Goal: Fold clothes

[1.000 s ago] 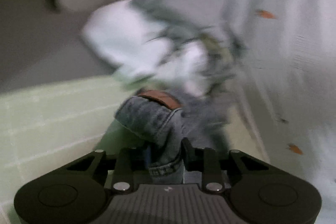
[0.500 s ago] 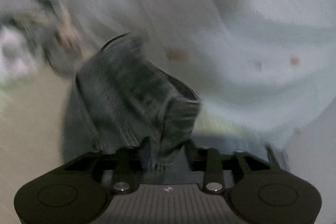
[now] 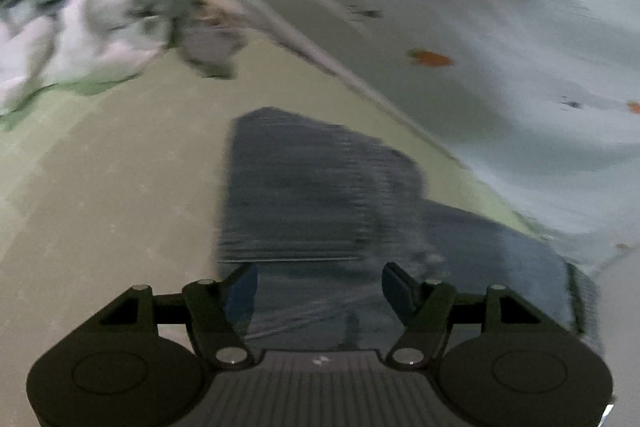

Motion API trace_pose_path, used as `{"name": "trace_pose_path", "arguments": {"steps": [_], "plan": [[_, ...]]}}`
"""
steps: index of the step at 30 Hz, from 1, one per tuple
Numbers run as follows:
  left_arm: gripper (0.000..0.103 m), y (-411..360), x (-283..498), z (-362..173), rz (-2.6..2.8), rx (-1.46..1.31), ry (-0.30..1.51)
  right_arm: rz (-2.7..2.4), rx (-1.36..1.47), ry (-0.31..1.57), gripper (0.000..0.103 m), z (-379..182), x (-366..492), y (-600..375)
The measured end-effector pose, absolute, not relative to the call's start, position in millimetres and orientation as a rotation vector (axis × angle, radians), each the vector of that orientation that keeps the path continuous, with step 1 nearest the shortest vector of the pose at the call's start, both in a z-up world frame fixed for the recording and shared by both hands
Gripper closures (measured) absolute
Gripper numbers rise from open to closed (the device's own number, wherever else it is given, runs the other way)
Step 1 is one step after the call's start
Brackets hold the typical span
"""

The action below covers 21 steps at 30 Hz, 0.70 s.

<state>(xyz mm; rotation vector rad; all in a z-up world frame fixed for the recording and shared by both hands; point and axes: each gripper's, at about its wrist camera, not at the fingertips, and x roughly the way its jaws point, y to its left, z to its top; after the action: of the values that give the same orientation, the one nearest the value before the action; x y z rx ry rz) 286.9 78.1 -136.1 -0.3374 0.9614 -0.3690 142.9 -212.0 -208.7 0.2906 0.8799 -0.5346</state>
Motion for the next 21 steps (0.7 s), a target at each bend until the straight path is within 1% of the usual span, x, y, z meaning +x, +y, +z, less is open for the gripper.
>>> {"name": "trace_pose_path", "arguments": {"steps": [1, 2, 4, 6, 8, 9, 10, 11, 12, 13, 15, 16, 17, 19, 21], "plan": [[0.033, 82.8, 289.5, -139.0, -0.337, -0.334, 0.972, -0.523, 0.322, 0.894, 0.002, -204.4, 142.6, -215.6], [0.033, 88.0, 292.1, -141.3, -0.305, -0.332, 0.983, -0.519, 0.358, 0.873, 0.006, -198.7, 139.4, -218.6], [0.032, 93.1, 296.0, -147.0, -0.256, -0.314, 1.003, -0.525, 0.421, 0.804, 0.007, -184.7, 131.4, -223.8], [0.03, 94.9, 301.2, -152.6, -0.216, -0.274, 1.022, -0.544, 0.441, 0.722, 0.011, -167.8, 126.2, -225.1], [0.03, 91.5, 307.6, -158.5, -0.205, -0.234, 1.031, -0.507, 0.457, 0.658, 0.022, -153.5, 127.2, -225.2], [0.029, 90.1, 309.0, -160.9, -0.203, -0.224, 1.04, -0.462, 0.486, 0.643, 0.035, -150.3, 130.9, -226.2], [0.029, 88.9, 309.6, -163.7, -0.201, -0.22, 1.053, -0.413, 0.518, 0.63, 0.05, -147.7, 134.9, -227.4], [0.029, 87.6, 310.2, -166.6, -0.2, -0.217, 1.065, -0.374, 0.558, 0.632, 0.056, -148.1, 140.2, -229.8], [0.029, 86.1, 311.1, -169.5, -0.2, -0.221, 1.076, -0.335, 0.609, 0.638, 0.065, -150.4, 146.9, -231.8], [0.028, 84.5, 311.8, -172.4, -0.2, -0.224, 1.087, -0.296, 0.667, 0.642, 0.071, -154.3, 154.1, -234.5], [0.027, 81.4, 311.4, -177.7, -0.198, -0.229, 1.106, -0.224, 0.787, 0.657, 0.071, -165.2, 168.5, -240.0], [0.025, 80.9, 310.9, -180.0, -0.193, -0.233, 1.114, -0.186, 0.848, 0.669, 0.071, -172.3, 177.5, -243.2], [0.022, 80.4, 310.5, -182.3, -0.188, -0.238, 1.122, -0.172, 0.88, 0.691, 0.07, -178.7, 186.2, -244.1], [0.02, 80.7, 311.1, -187.1, -0.183, -0.249, 1.137, -0.149, 0.936, 0.738, 0.066, -191.4, 203.5, -245.3], [0.018, 79.9, 311.8, -188.1, -0.189, -0.246, 1.136, -0.143, 0.927, 0.78, 0.063, -201.1, 220.6, -241.1]]}}
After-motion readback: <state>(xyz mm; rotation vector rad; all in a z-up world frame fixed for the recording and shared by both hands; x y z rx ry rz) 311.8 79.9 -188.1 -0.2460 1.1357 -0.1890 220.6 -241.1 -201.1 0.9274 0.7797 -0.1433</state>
